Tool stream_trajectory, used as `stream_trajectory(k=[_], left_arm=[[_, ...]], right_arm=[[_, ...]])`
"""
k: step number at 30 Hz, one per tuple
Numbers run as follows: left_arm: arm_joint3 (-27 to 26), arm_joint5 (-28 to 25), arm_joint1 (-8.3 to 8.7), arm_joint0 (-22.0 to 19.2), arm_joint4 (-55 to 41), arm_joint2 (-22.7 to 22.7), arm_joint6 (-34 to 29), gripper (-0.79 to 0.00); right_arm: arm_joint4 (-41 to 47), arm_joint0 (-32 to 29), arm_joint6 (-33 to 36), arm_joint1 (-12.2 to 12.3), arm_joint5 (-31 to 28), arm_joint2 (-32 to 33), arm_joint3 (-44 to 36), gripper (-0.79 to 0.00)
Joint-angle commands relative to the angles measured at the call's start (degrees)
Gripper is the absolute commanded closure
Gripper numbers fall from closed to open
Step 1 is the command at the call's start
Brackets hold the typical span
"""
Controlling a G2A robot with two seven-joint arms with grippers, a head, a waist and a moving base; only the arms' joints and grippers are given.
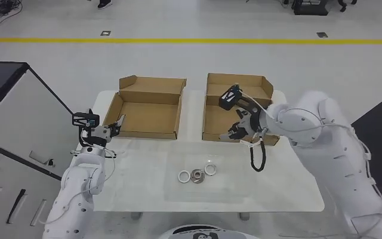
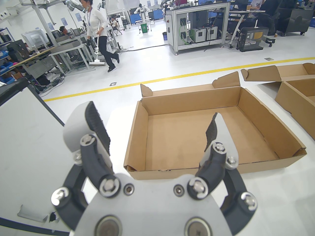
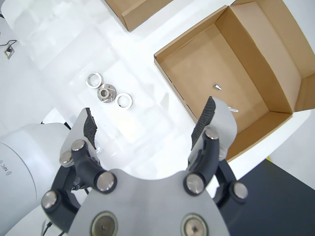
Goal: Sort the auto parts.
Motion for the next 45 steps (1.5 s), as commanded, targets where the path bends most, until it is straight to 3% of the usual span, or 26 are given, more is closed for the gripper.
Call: stream_trajectory(k=[1, 14, 19, 23, 36, 45], left_arm=[[0.0, 0.0, 0.00, 0.0, 0.0, 0.0, 0.0, -0.785], [0.0, 0.0, 0.00, 0.0, 0.0, 0.0, 0.0, -0.785], [0.0, 0.0, 0.00, 0.0, 0.0, 0.0, 0.0, -0.785], [0.0, 0.0, 0.00, 0.0, 0.0, 0.0, 0.0, -0.785], [0.0, 0.0, 0.00, 0.0, 0.0, 0.0, 0.0, -0.785], [0.0, 0.0, 0.00, 0.0, 0.0, 0.0, 0.0, -0.785]], right_arm=[[0.3, 2.1, 0.0, 0.2, 1.1, -3.7, 0.3, -0.785], [16.5, 21.8, 0.0, 3.9, 16.2, -31.8, 1.7, -0.785], [22.0, 28.2, 0.0, 4.5, 16.5, -38.5, 2.7, -0.785], [27.3, 30.6, -0.2, 4.2, 16.7, -41.1, 3.7, -0.785], [28.7, 29.5, -1.7, 3.7, 16.7, -41.5, 4.0, -0.785], [28.4, 32.1, -0.4, 0.6, 16.9, -50.8, 11.6, -0.785]])
